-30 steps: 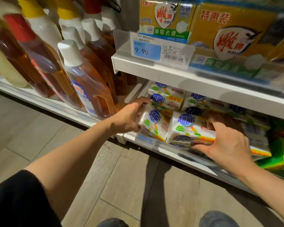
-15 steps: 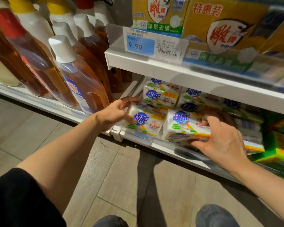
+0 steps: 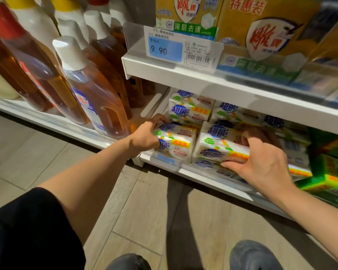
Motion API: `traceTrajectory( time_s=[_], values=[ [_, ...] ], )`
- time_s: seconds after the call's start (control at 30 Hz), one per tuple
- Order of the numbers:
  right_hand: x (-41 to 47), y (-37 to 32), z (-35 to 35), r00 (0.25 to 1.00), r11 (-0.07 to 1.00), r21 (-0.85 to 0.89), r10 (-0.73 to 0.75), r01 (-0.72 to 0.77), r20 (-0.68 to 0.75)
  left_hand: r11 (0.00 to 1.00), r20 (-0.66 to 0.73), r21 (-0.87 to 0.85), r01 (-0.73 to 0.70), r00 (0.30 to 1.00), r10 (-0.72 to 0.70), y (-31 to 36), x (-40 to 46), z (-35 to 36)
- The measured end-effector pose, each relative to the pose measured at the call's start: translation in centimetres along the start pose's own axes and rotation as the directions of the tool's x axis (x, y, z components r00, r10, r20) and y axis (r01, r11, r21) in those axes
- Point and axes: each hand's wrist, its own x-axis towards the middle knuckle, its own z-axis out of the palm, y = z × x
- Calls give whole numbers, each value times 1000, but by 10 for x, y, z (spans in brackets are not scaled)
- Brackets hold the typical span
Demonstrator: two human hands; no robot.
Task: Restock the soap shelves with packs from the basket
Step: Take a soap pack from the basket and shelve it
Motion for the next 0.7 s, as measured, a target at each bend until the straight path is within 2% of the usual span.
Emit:
traceTrajectory(
  time_s=[0.1,0.23,0.3,0.4,0.53,0.63,0.7],
  values=[
    [0,0,0,1000,1000,-10,5,-5,20,990,-71,142,-24,997,35,0,-5,4],
    [0,2,-4,998,999,-6,-45,45,33,978,-231,204,-38,969,86,0,-16,14],
    [-4,2,-9,997,997,-38,-64,66,40,983,-210,179,37,978,1,-1,-16,18],
    [-15,4,-19,985,983,-71,-170,169,-3,976,-163,177,129,982,-100,3,-23,20],
    [-47,16,-43,952,939,-152,-305,307,37,991,-230,78,104,970,-84,26,-61,31],
    [-78,27,-78,959,949,-170,-242,265,145,995,-200,73,68,978,-53,61,-100,52],
    [-101,39,-112,967,964,-160,-186,214,173,994,-100,108,2,995,9,94,-128,72]
  ],
)
